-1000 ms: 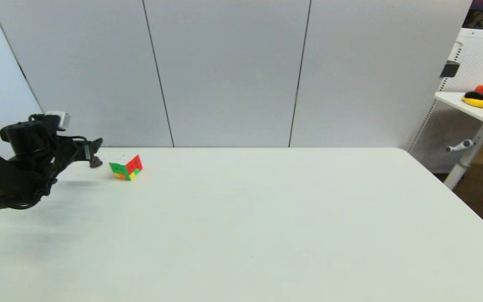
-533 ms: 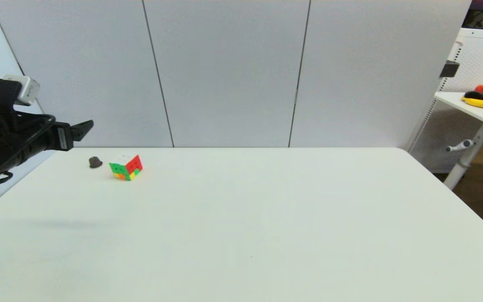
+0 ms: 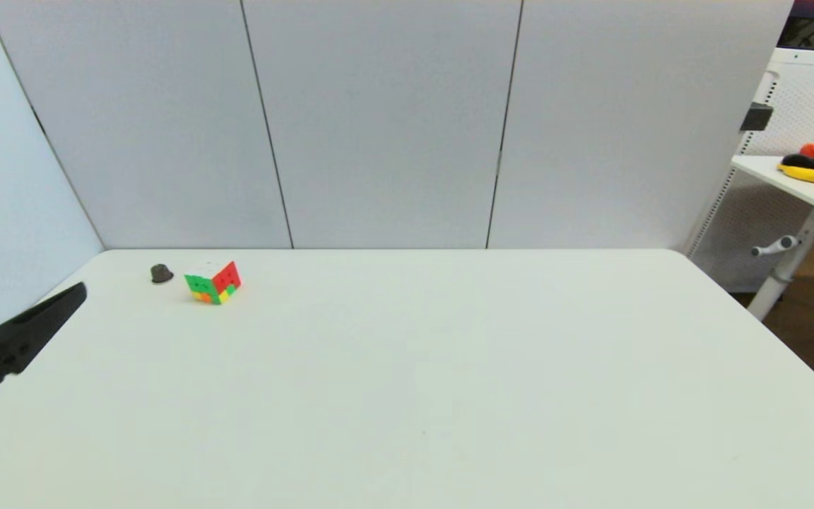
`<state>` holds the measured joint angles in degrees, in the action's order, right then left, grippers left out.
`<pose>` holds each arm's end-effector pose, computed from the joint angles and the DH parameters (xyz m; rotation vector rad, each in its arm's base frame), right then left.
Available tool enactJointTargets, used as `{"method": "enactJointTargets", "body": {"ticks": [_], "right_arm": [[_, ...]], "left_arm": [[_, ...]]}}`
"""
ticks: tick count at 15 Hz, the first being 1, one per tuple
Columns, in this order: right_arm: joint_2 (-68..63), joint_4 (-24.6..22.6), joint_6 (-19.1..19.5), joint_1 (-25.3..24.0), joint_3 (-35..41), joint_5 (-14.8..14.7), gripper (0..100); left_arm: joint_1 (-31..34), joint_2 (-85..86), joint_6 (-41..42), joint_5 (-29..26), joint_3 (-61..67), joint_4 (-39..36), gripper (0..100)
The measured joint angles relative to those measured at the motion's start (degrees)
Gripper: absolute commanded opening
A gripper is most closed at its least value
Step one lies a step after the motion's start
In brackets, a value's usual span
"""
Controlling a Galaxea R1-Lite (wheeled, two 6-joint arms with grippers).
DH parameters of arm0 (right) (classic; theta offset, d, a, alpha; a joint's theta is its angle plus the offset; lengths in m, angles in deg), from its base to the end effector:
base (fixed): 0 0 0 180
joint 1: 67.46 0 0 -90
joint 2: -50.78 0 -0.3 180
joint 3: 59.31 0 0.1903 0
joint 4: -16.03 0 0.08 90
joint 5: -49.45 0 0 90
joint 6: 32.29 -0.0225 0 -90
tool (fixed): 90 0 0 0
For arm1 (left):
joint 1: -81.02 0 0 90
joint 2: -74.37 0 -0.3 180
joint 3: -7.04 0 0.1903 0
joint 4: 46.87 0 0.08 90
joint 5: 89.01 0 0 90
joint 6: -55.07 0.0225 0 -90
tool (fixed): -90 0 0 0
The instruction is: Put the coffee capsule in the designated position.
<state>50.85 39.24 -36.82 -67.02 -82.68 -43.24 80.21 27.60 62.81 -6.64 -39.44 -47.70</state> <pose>-0.0229 -0.0009 0.0757 0.0791 -0.0062 -0.0544 0.0871 -0.0042 0.2186 0.1354 -0.0194 -0.1464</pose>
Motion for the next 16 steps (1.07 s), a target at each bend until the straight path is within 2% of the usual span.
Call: {"method": "enactJointTargets", "body": {"ticks": [5, 12, 16], "right_arm": [[0.0, 0.0, -0.01, 0.0, 0.0, 0.02, 100], [0.0, 0.0, -0.01, 0.0, 0.0, 0.06, 100], [0.0, 0.02, 0.0, 0.0, 0.0, 0.02, 100]], "left_arm": [[-1.9, 23.66, -0.8, -1.1, 7.49, 15.8, 100], [0.91, 39.12, -1.93, -0.88, 19.1, 17.44, 100], [1.06, 45.35, -5.81, 8.34, 22.71, 24.27, 100]]}}
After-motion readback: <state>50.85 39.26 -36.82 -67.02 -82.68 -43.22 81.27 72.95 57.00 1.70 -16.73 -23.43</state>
